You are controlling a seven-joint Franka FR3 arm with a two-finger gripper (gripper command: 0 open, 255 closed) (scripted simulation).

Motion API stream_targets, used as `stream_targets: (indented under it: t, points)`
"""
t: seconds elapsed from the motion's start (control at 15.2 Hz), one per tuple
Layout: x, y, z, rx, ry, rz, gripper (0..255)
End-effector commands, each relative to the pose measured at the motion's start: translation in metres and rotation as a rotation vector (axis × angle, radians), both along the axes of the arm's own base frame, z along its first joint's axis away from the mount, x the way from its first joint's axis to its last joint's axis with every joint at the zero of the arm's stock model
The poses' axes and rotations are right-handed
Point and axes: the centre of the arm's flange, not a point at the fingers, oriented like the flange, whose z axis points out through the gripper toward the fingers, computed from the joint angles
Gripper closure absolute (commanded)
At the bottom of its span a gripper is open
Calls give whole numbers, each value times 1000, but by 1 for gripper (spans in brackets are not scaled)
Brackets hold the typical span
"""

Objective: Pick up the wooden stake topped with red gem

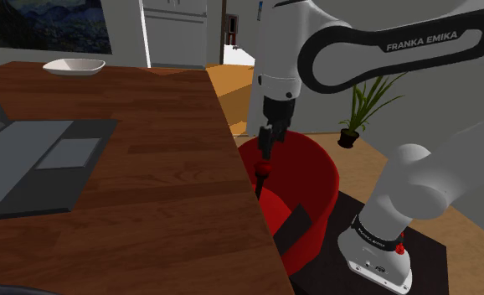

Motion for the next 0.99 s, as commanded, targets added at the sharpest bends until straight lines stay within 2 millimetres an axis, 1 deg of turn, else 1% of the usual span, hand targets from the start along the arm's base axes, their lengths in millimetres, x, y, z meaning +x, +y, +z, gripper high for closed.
stream_targets:
  t: [0.0, 0.07, 0.46, 0.53, 0.66, 0.73, 0.92]
  points:
    - [2, 22, -15, 6, -2, 11, 0]
    - [2, 23, -15, 6, -2, 11, 0]
    - [2, 23, -47, 6, -2, 11, 0]
    - [2, 23, -55, 6, -2, 11, 0]
    - [2, 23, -55, 6, -2, 11, 0]
    - [2, 23, -54, 6, -2, 11, 255]
    - [2, 23, -55, 6, -2, 11, 255]
